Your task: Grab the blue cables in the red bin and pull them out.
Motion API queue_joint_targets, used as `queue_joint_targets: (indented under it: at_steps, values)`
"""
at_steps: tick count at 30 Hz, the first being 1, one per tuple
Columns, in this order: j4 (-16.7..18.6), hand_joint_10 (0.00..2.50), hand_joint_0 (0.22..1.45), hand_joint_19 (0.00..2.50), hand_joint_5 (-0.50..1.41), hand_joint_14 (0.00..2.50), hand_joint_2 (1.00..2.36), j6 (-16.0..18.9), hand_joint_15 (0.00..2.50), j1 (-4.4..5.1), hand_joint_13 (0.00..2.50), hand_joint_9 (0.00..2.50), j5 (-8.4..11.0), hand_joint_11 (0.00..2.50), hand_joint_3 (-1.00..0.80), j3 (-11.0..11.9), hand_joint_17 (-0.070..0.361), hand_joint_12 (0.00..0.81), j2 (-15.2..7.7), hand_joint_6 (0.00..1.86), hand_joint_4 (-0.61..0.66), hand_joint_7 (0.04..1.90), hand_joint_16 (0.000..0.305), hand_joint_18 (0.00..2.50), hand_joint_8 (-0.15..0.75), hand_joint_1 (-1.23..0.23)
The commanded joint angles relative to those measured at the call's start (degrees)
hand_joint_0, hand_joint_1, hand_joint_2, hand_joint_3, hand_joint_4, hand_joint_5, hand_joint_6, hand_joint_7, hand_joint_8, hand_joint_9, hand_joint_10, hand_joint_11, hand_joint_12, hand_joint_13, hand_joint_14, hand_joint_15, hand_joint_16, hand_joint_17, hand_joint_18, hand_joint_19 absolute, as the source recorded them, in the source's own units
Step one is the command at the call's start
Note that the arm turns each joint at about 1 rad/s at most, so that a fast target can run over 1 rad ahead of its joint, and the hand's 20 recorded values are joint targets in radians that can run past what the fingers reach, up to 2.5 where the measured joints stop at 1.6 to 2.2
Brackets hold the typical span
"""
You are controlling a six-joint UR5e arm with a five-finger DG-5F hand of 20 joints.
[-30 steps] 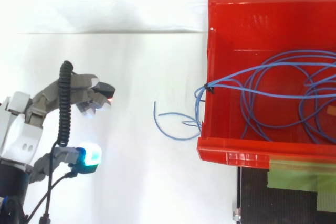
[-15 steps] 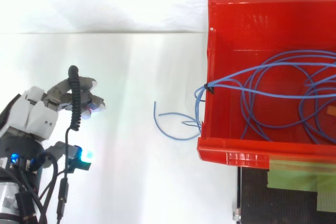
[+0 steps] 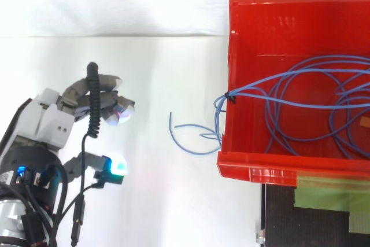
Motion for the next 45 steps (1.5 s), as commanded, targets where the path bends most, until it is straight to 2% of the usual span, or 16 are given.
queue_joint_targets:
  at_steps: [1, 3, 7, 11, 15, 23, 24, 30, 31, 36, 40, 45]
  values:
    - [0.4, 0.02, 0.76, 0.65, 0.63, 0.02, 1.0, -5.6, 0.73, -0.26, 0.68, 0.82, 2.06, 1.41, -1.0, 0.8, 0.131, 0.418, 0.0, 0.01, 0.24, 0.54, 0.058, 0.58, 0.291, -1.01]
    - [2.1, 0.02, 0.76, 0.65, 0.63, 0.02, 1.0, -8.0, 0.73, -0.43, 0.68, 0.82, 3.29, 1.4, -1.0, 0.8, 0.13, 0.419, 0.0, 0.01, 0.24, 0.54, 0.058, 0.58, 0.294, -1.01]
    - [4.7, 0.02, 0.76, 0.65, 0.63, 0.02, 1.0, -10.9, 0.73, -0.52, 0.68, 0.82, 3.47, 1.39, -1.0, 0.8, 0.13, 0.418, 0.0, 0.02, 0.23, 0.54, 0.058, 0.58, 0.294, -1.0]
    - [6.5, 0.02, 0.76, 0.65, 0.63, 0.03, 1.0, -12.1, 0.73, -0.61, 0.68, 0.82, 3.56, 1.39, -1.0, 0.8, 0.13, 0.42, 0.0, 0.02, 0.23, 0.54, 0.058, 0.58, 0.29, -1.0]
    - [7.8, 0.02, 0.76, 0.65, 0.63, 0.02, 1.0, -12.5, 0.73, -1.13, 0.68, 0.82, 3.56, 1.39, -1.0, 0.5, 0.13, 0.42, -0.1, 0.02, 0.24, 0.54, 0.058, 0.58, 0.291, -1.0]
    - [7.4, 0.02, 0.76, 0.65, 0.63, 0.03, 1.0, -12.2, 0.73, -2.63, 0.68, 0.82, 3.38, 1.4, -1.0, -0.2, 0.13, 0.419, -0.1, 0.02, 0.24, 0.54, 0.058, 0.58, 0.29, -1.0]
    - [7.2, 0.02, 0.76, 0.65, 0.63, 0.02, 1.0, -12.3, 0.73, -3.07, 0.68, 0.82, 3.12, 1.39, -1.0, -0.2, 0.13, 0.417, -0.1, 0.02, 0.24, 0.54, 0.058, 0.58, 0.29, -1.0]
    - [6.9, 0.02, 0.76, 0.65, 0.63, 0.03, 1.0, -12.4, 0.73, -4.03, 0.68, 0.82, 2.41, 1.38, -1.0, -0.1, 0.131, 0.42, 0.0, 0.02, 0.24, 0.54, 0.058, 0.58, 0.29, -1.0]
    - [6.2, 0.02, 0.76, 0.65, 0.63, 0.03, 1.0, -13.4, 0.72, -4.65, 0.68, 0.82, 2.24, 1.39, -1.0, 0.3, 0.131, 0.42, 0.5, 0.01, 0.24, 0.54, 0.058, 0.58, 0.291, -1.0]
    - [4.2, 0.02, 0.76, 0.65, 0.63, 0.02, 1.0, -15.3, 0.73, -5.09, 0.68, 0.82, 2.24, 1.38, -1.0, 1.2, 0.13, 0.419, 0.5, 0.01, 0.24, 0.53, 0.058, 0.58, 0.29, -1.0]
    - [3.9, 0.02, 0.76, 0.65, 0.63, 0.03, 1.0, -16.2, 0.73, -5.09, 0.68, 0.82, 2.24, 1.38, -1.0, 1.2, 0.13, 0.421, 0.6, 0.02, 0.24, 0.53, 0.058, 0.58, 0.29, -1.0]
    - [3.5, 0.02, 0.76, 0.65, 0.63, 0.03, 1.0, -18.3, 0.73, -5.0, 0.68, 0.82, 2.5, 1.39, -1.0, 1.2, 0.13, 0.419, 2.0, 0.02, 0.23, 0.53, 0.058, 0.58, 0.29, -1.0]
